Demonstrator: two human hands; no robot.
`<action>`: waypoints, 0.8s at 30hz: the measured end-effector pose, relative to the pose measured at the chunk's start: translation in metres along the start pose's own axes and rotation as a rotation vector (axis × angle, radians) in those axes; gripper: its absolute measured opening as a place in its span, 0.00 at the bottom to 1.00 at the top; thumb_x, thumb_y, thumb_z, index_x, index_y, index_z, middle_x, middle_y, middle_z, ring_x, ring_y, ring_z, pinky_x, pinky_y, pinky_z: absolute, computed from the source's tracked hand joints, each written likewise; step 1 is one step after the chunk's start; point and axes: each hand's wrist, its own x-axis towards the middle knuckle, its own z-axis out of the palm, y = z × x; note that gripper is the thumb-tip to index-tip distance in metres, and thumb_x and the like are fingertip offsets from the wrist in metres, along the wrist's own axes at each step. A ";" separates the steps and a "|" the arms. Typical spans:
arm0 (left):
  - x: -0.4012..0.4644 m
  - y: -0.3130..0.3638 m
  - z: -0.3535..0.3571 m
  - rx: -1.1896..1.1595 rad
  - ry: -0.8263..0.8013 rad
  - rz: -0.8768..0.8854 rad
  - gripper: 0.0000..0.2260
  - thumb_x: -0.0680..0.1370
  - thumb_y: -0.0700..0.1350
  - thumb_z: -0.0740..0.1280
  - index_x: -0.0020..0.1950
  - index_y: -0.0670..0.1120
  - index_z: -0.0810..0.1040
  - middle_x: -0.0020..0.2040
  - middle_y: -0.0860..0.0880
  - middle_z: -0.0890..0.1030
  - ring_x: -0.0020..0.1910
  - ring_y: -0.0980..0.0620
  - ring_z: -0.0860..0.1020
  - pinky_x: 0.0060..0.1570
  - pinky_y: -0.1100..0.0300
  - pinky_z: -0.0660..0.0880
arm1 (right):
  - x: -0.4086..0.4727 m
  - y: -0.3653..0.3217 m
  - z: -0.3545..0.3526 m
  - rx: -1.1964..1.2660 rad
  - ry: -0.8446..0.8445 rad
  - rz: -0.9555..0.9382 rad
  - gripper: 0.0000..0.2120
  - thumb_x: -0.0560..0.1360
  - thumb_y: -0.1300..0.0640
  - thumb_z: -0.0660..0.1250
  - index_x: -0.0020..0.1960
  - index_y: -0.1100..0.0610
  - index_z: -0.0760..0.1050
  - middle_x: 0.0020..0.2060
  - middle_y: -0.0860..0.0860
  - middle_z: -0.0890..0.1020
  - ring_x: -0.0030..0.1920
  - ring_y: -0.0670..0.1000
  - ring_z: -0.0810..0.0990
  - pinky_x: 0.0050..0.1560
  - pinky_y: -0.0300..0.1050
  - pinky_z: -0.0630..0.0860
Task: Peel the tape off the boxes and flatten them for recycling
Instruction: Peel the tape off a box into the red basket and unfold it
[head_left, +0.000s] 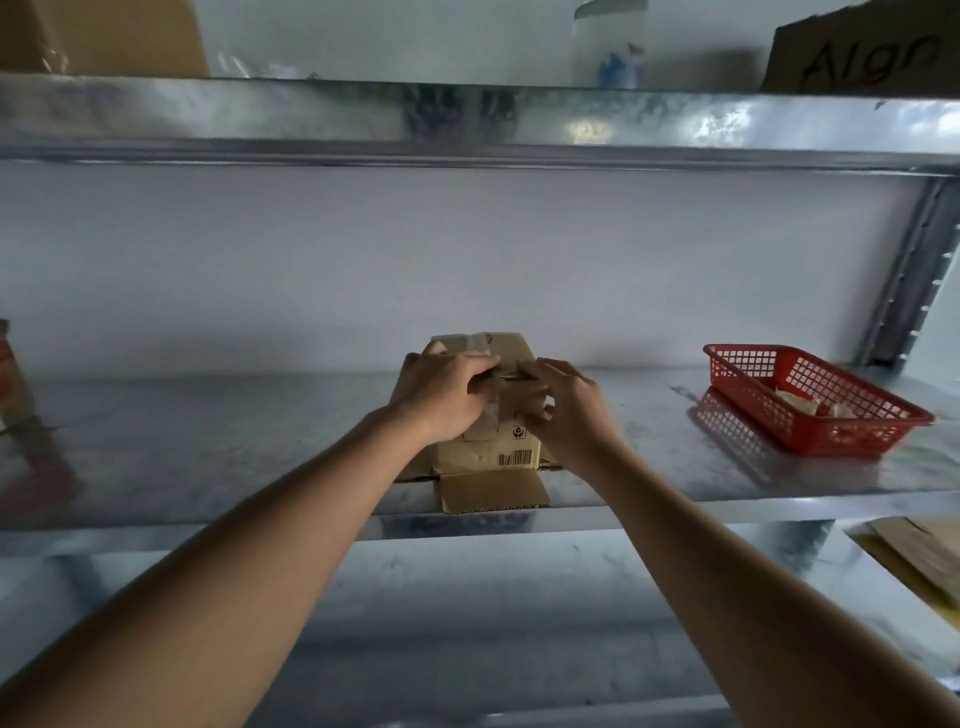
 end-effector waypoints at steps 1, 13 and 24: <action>0.003 -0.003 -0.003 -0.020 -0.032 0.009 0.19 0.86 0.57 0.57 0.75 0.58 0.74 0.75 0.60 0.72 0.69 0.45 0.69 0.68 0.46 0.64 | 0.001 0.004 -0.002 -0.027 -0.003 -0.018 0.31 0.69 0.66 0.78 0.71 0.54 0.77 0.67 0.52 0.80 0.62 0.54 0.81 0.63 0.47 0.78; 0.052 -0.023 -0.021 -0.326 -0.332 0.039 0.12 0.84 0.52 0.65 0.67 0.61 0.80 0.82 0.51 0.63 0.81 0.49 0.59 0.77 0.53 0.54 | 0.000 0.020 -0.007 -0.088 0.111 -0.139 0.24 0.75 0.62 0.75 0.68 0.46 0.80 0.66 0.46 0.82 0.61 0.53 0.84 0.56 0.55 0.82; 0.040 -0.036 -0.007 -0.576 -0.307 -0.054 0.12 0.85 0.52 0.64 0.66 0.63 0.80 0.82 0.55 0.62 0.81 0.56 0.56 0.76 0.59 0.49 | 0.001 0.028 0.004 0.091 0.224 -0.075 0.13 0.80 0.55 0.71 0.62 0.44 0.84 0.60 0.44 0.84 0.48 0.43 0.85 0.44 0.30 0.77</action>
